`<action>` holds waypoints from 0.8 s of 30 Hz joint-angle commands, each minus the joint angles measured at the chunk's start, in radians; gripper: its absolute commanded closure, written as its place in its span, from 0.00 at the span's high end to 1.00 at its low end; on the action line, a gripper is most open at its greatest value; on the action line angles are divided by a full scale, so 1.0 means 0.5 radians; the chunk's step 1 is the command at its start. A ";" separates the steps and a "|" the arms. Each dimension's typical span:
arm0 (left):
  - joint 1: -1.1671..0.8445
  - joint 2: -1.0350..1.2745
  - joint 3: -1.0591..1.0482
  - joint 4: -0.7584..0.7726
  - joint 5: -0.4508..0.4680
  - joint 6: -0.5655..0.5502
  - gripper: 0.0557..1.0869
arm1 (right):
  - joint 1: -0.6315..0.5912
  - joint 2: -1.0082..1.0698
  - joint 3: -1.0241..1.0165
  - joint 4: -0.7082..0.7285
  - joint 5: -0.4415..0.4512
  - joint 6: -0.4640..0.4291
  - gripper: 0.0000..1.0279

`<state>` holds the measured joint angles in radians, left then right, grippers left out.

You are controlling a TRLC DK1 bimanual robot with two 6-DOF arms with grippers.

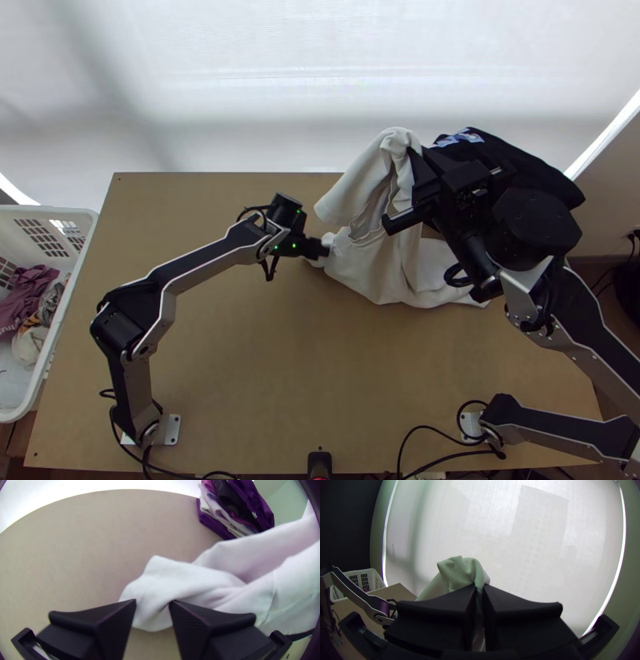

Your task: Fold the t-shirt

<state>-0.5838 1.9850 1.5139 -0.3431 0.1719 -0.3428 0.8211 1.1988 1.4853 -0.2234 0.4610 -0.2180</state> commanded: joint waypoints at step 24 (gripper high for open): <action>0.913 -0.660 0.936 -0.271 -0.249 -0.312 0.04 | -0.326 -0.011 0.370 0.217 0.023 -0.064 0.03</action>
<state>-0.1795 1.7092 1.9167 -0.4511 0.0620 -0.4755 0.6827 1.1995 1.6115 -0.1646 0.4606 -0.2337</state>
